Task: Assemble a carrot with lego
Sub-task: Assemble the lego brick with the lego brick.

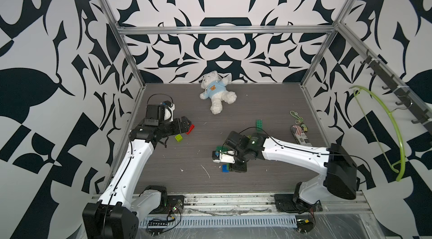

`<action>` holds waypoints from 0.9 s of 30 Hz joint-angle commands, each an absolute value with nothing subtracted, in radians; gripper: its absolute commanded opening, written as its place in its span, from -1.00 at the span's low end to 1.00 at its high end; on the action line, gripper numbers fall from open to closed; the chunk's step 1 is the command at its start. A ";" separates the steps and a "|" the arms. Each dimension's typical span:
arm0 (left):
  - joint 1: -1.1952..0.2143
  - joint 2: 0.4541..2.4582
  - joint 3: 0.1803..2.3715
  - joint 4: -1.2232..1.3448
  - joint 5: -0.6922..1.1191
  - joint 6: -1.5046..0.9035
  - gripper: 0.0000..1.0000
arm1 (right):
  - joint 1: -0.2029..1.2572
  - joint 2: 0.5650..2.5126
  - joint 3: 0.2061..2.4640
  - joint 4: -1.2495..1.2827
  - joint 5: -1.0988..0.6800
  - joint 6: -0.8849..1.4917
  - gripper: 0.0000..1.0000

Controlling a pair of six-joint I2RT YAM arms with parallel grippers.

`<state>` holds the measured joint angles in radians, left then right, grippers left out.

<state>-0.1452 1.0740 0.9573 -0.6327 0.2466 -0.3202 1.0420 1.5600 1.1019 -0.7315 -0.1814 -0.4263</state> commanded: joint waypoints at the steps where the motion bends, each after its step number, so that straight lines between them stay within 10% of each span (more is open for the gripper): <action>1: -0.141 1.061 0.948 -0.623 0.247 -0.330 0.92 | 1.050 1.593 1.163 -0.743 -0.155 -0.466 -0.41; 27: -0.141 1.060 0.933 -0.601 0.310 -0.327 0.91 | 1.067 1.787 1.249 -0.768 -0.120 -0.416 -0.41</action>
